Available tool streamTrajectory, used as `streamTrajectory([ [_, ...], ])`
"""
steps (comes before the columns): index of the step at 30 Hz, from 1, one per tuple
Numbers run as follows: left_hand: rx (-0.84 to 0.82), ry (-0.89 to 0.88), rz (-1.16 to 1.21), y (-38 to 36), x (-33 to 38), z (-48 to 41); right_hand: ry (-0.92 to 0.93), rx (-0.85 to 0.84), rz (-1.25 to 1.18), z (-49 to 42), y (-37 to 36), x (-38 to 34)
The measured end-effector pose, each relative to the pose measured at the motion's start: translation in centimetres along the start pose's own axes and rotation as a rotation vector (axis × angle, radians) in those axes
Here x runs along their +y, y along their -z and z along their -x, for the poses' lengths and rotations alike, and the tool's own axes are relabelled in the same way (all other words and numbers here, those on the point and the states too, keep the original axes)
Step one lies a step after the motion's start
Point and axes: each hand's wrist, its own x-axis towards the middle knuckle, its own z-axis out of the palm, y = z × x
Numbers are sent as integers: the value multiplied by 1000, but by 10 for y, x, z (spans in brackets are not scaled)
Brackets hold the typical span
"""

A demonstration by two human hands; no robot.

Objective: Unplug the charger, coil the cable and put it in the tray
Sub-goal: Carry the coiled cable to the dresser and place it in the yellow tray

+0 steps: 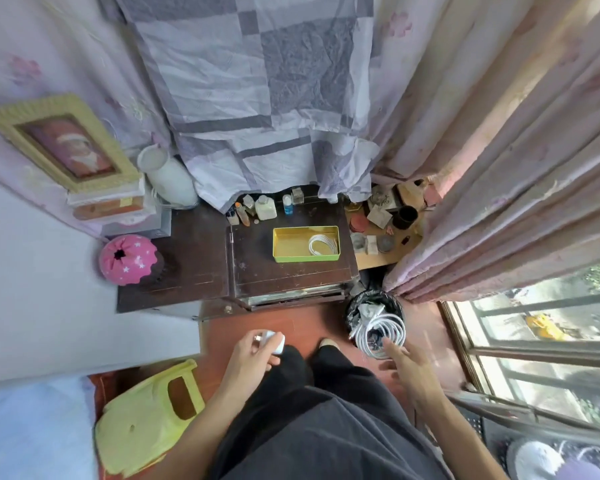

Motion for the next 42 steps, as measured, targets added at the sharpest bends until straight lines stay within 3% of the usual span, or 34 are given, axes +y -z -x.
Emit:
streamTrajectory([
  [7,52,15,75,13,31,-60,52,-14,44,-50,-34,-85],
  [15,33,63,41,50,49,-121,9,58,91,-86,-85,-117],
  [19,-30,46,-5,59,75,-148,3,88,107,-105,-102,-120],
  [25,-97,35,-26,52,101,-196,-142,-36,76,-150,-126,-110],
  [37,-30,53,7,0,68,-303,-81,0,512,-345,-168,-91],
  [42,-17,57,53,-14,54,-324,-147,9,603,-397,-184,-77],
])
